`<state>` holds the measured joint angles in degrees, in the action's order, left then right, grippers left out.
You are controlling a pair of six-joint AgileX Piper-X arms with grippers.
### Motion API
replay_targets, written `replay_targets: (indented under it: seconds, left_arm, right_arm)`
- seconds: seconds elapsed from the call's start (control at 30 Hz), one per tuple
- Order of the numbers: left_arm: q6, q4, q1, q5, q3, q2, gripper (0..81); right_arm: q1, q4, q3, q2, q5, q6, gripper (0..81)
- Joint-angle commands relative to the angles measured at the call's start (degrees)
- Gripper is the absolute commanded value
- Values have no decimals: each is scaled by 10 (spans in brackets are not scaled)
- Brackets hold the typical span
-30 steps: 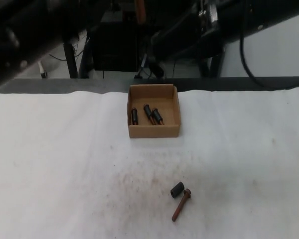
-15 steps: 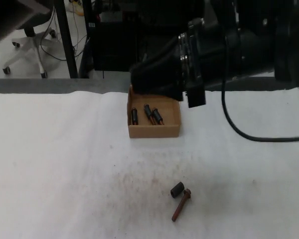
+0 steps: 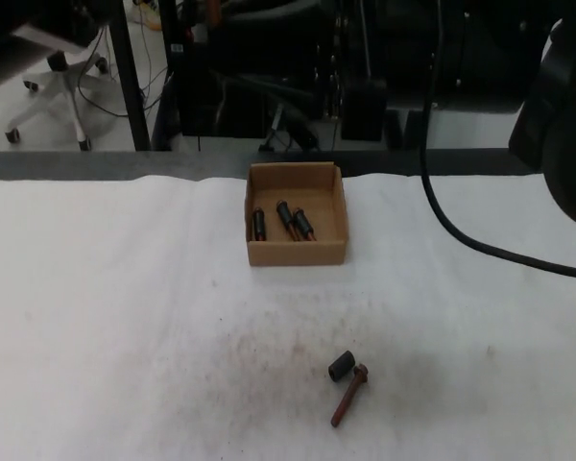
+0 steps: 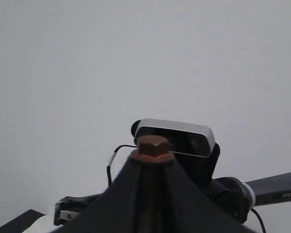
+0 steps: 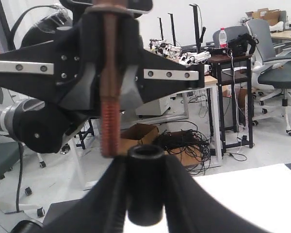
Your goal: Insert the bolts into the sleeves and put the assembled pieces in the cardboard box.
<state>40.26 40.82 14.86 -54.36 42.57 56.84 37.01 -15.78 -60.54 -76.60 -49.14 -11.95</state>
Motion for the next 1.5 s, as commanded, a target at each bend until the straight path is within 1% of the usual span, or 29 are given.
replay_targets:
  seconds: [0.0, 0.17, 0.3, 0.4, 0.77, 1.03, 1.17, 1.47]
  left_arm:
    - [-4, 4, -6, -1, 7, -1, 2]
    - [-4, 5, -7, 18, 9, -1, 2]
    - [-4, 5, -7, 18, 10, -1, 2]
    - [-4, 5, -5, 18, 9, -1, 2]
    - [-2, 5, -5, 16, 9, -1, 2]
    - [-4, 2, -5, 16, 8, 0, 2]
    - [-4, -11, -5, -7, 8, 6, 2]
    - [-17, -17, -5, -16, 7, 5, 2]
  right_arm:
    - [2, -7, -2, 6, -5, -1, 8]
    - [4, 19, -2, 6, -7, 15, 8]
    - [5, 53, -2, 6, -7, 45, 8]
    - [7, 67, -2, 6, -7, 47, 8]
    - [11, 17, -3, 6, -4, 52, 8]
    - [11, 14, -3, 6, -4, 50, 8]
    - [11, 14, -3, 6, -4, 38, 8]
    - [11, 14, -3, 6, -4, 38, 8]
